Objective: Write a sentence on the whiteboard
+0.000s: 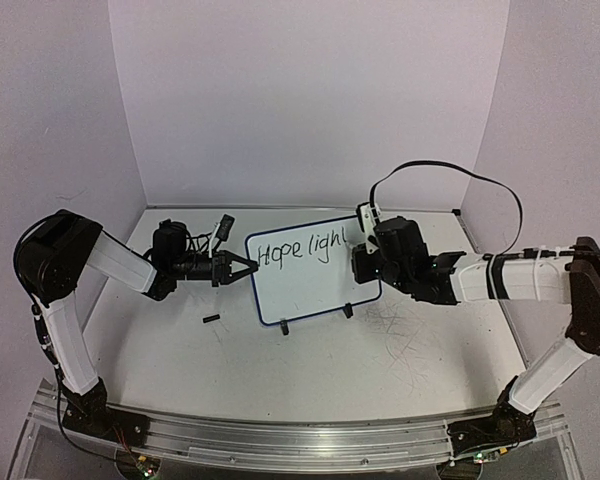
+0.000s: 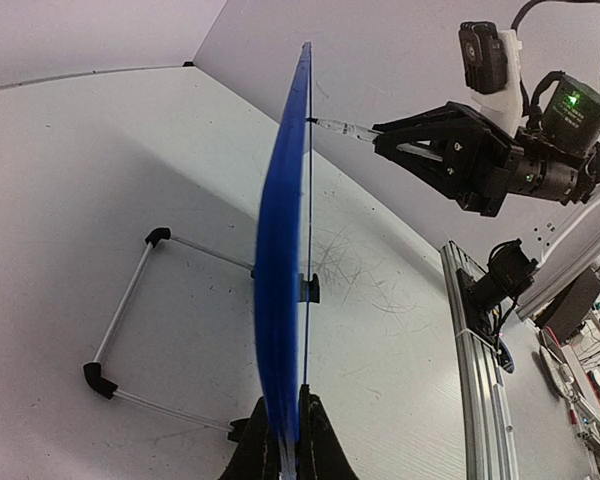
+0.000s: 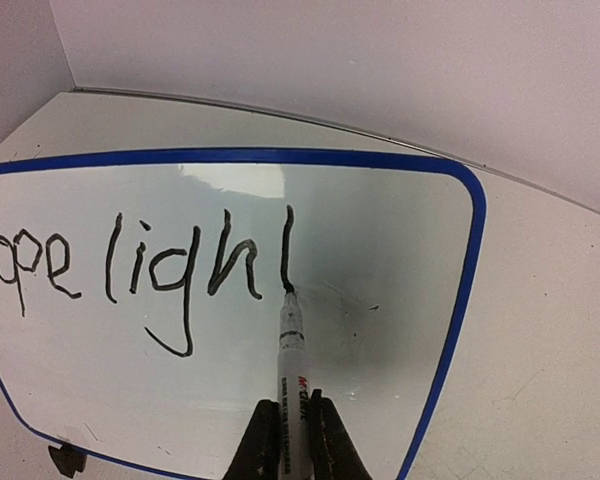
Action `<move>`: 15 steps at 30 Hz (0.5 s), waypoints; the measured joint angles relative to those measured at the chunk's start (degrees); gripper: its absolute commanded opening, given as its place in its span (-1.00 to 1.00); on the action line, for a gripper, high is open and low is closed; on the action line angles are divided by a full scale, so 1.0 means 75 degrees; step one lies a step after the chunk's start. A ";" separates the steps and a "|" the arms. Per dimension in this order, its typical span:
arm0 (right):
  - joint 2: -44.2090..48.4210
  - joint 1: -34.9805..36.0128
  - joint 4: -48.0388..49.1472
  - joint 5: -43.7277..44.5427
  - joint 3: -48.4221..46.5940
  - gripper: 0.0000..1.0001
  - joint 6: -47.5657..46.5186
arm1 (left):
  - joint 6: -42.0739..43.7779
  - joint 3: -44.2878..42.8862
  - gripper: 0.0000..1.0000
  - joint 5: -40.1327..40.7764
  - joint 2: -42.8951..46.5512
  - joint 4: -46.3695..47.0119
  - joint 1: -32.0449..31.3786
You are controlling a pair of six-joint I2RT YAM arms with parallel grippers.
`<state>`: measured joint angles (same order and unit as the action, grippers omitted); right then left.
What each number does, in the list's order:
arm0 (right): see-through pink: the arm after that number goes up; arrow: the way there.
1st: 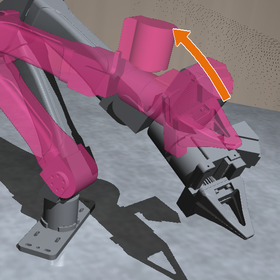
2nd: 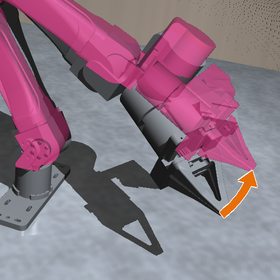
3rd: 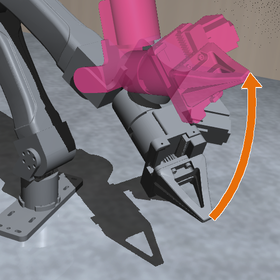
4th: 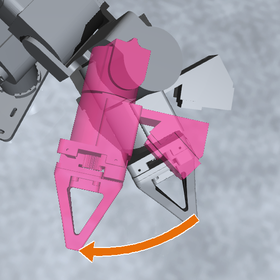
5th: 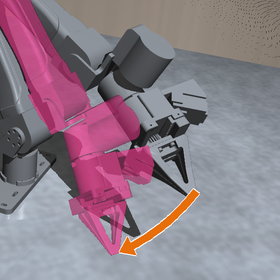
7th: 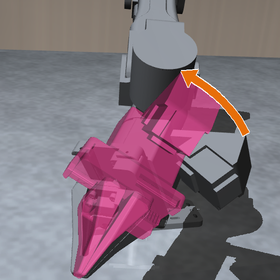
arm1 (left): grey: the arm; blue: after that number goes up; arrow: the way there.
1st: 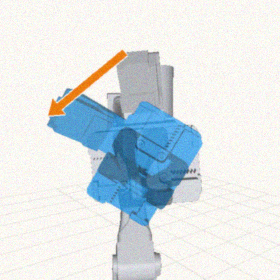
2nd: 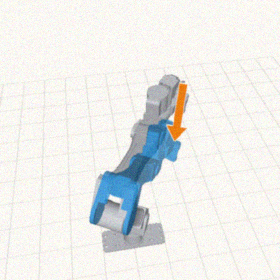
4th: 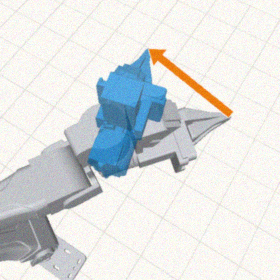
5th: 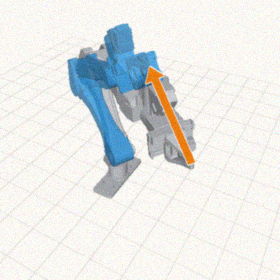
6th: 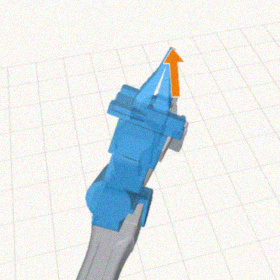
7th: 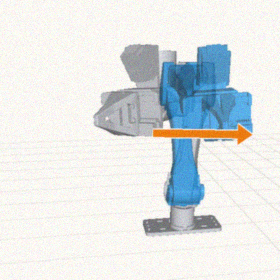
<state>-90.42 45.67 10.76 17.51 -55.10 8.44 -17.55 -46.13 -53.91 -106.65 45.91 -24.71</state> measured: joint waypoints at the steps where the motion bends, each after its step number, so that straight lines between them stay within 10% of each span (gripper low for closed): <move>1: 0.0017 0.0000 -0.0028 0.0003 0.0001 -1.00 0.0003 | 0.0001 0.0000 -1.00 0.0000 0.0000 0.0000 0.0000; 15: 0.0613 -0.0003 -0.0096 -0.0077 0.0049 -1.00 -0.0268 | 0.0004 0.0000 -1.00 -0.0006 0.0000 0.0000 0.0000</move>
<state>-85.82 45.65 10.04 16.93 -54.73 6.43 -17.52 -46.13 -53.95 -106.65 45.91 -24.71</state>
